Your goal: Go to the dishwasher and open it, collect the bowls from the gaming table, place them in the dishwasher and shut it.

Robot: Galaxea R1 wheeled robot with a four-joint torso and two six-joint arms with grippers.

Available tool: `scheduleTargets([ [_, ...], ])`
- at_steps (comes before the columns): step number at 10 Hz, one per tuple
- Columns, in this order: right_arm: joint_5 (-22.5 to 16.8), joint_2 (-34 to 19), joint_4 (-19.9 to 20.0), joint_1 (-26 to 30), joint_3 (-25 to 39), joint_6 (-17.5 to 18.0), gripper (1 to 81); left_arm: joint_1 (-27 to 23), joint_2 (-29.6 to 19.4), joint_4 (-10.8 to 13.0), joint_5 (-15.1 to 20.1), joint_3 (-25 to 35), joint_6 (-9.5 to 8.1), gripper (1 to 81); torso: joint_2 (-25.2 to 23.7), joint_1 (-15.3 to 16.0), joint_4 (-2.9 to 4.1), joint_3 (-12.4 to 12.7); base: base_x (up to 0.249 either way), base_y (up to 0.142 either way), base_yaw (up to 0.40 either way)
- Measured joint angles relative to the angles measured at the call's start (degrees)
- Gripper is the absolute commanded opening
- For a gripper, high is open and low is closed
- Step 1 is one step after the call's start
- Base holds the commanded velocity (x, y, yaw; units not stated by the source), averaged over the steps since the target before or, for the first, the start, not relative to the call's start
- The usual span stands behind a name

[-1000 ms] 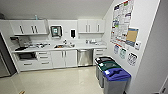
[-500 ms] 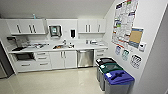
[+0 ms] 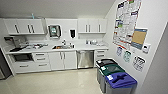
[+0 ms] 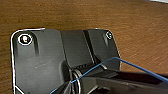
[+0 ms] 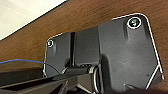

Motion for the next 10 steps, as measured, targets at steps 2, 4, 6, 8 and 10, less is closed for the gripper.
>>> scheduleTargets([
  [2, -0.02, 0.0, 0.0, -0.02, -0.06, 0.0, 81.1, -0.06, 0.01, 0.0, -0.05, 0.0, 0.0, 81.1, 0.0, 0.0, 0.0, 0.0, 0.138, 0.0, 0.0],
  [4, -0.02, 0.05, 0.0, -0.16, -0.23, -0.01, 81.1, 0.09, 0.28, 0.0, -0.02, -0.02, 0.0, 81.1, -0.02, -0.05, 0.0, 0.0, 0.157, 0.0, 0.0],
  [6, 0.0, 0.02, 0.0, -0.09, -0.23, -0.01, 81.1, 0.0, 0.33, 0.0, -0.11, -0.02, -0.02, 81.1, 0.0, -0.02, 0.0, 0.0, 0.163, 0.0, 0.0],
  [8, 0.0, 0.11, -0.09, -0.09, -0.28, -0.01, 81.1, 0.05, 0.72, 0.0, -0.05, -0.13, -0.02, 81.1, -0.02, -0.02, 0.0, 0.0, 0.164, 0.0, 0.0],
  [10, -0.02, 0.55, -0.15, -0.05, -0.37, -0.01, 81.1, 0.02, 1.06, 0.0, -0.06, -0.13, 0.0, 81.1, 0.0, 0.0, 0.0, 0.0, 0.164, 0.0, 0.0],
])
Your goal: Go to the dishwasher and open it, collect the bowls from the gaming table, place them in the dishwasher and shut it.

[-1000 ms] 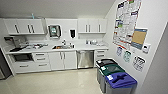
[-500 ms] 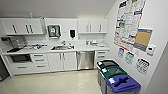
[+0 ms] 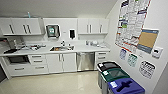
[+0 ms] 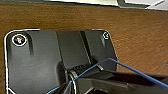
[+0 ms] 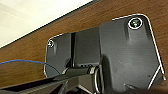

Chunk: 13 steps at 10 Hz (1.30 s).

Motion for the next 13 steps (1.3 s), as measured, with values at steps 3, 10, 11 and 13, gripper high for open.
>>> scheduleTargets([
  [3, -0.02, 0.05, 0.0, -0.04, 0.0, 0.0, 81.1, 0.02, -0.2, 0.0, 0.01, -0.09, -0.02, 81.1, -0.02, -0.02, 0.0, 0.0, 0.163, 0.0, 0.0],
  [10, 0.02, 0.13, 0.0, -0.15, -0.13, 0.0, 81.1, 0.04, -0.32, 0.0, -0.07, -0.09, -0.02, 81.1, 0.0, 0.01, 0.0, 0.0, 0.143, 0.0, 0.0],
  [11, 0.0, 0.06, -0.02, -0.2, -0.13, 0.01, 81.1, 0.11, -0.28, 0.0, -0.05, -0.09, -0.02, 81.1, 0.0, 0.0, 0.0, 0.0, 0.139, 0.0, 0.0],
  [13, 0.02, 0.16, 0.0, -0.17, -0.18, 0.01, 81.1, 0.15, -0.45, 0.0, -0.07, -0.09, -0.02, 81.1, 0.0, 0.0, 0.0, 0.0, 0.134, 0.0, 0.0],
])
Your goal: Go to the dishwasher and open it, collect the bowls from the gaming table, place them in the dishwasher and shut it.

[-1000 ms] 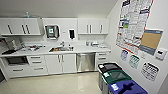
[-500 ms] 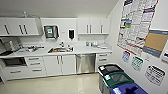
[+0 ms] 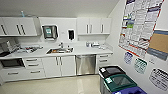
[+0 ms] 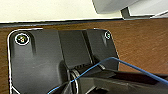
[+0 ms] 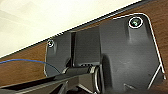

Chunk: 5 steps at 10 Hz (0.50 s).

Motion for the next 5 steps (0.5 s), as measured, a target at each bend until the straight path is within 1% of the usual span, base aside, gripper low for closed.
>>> scheduleTargets([
  [5, 0.0, 0.0, 0.0, -0.05, -0.06, 0.0, 81.1, 0.02, -0.35, 0.0, 0.05, 0.0, 0.02, 81.1, 0.0, 0.0, 0.0, 0.0, 0.13, 0.0, 0.0],
])
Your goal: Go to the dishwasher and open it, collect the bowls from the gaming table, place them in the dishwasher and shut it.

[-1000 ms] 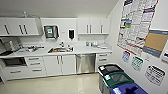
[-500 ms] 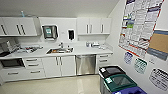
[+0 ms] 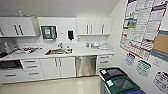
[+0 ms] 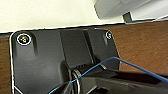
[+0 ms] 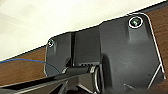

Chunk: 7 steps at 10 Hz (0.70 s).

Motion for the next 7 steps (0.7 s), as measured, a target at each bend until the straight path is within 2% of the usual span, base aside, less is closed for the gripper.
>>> scheduleTargets([
  [7, 0.0, -0.05, -0.02, 0.33, -0.02, 0.0, 81.1, 0.05, 0.0, 0.0, 0.02, -0.02, -0.02, 81.1, 0.0, 0.01, 0.0, 0.0, 0.118, 0.0, 0.0],
])
